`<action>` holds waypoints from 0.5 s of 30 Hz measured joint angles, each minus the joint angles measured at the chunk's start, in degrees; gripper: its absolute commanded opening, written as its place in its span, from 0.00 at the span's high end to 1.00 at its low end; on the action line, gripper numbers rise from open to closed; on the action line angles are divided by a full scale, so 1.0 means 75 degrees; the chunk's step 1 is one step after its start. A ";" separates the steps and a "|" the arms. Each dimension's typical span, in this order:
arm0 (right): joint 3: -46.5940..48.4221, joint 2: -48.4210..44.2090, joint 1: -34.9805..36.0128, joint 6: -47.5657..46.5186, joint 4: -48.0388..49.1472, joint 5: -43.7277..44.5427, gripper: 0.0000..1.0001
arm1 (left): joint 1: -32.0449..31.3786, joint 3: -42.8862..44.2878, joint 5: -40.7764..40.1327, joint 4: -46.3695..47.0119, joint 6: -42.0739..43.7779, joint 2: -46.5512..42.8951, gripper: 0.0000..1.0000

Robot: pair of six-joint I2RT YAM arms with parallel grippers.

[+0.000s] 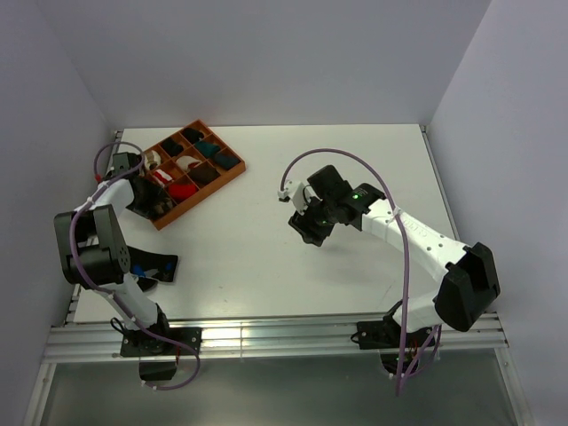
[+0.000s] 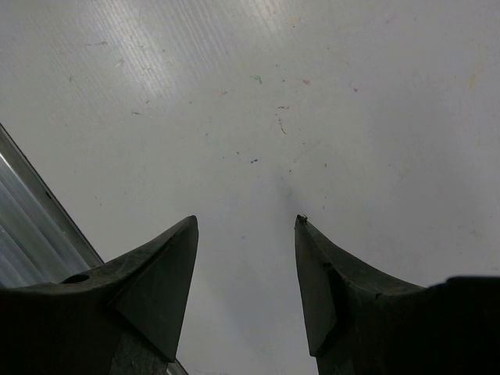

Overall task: Roll the socks
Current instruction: Place the sock in the storage box.

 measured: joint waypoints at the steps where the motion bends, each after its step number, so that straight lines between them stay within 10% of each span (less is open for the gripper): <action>1: 0.0000 0.0012 0.0000 0.0000 -0.0006 0.0000 0.40 | -0.0020 0.0073 0.0015 -0.0044 -0.0012 -0.0003 0.40; 4: 0.0000 0.0017 0.0000 -0.0020 -0.0012 -0.0003 0.40 | -0.0111 0.0242 0.0061 -0.0093 -0.0064 -0.0020 0.01; 15: 0.0000 0.0026 0.0000 -0.0029 -0.0026 -0.0003 0.40 | -0.0189 0.0347 -0.0114 -0.0621 -0.0079 -0.0373 0.01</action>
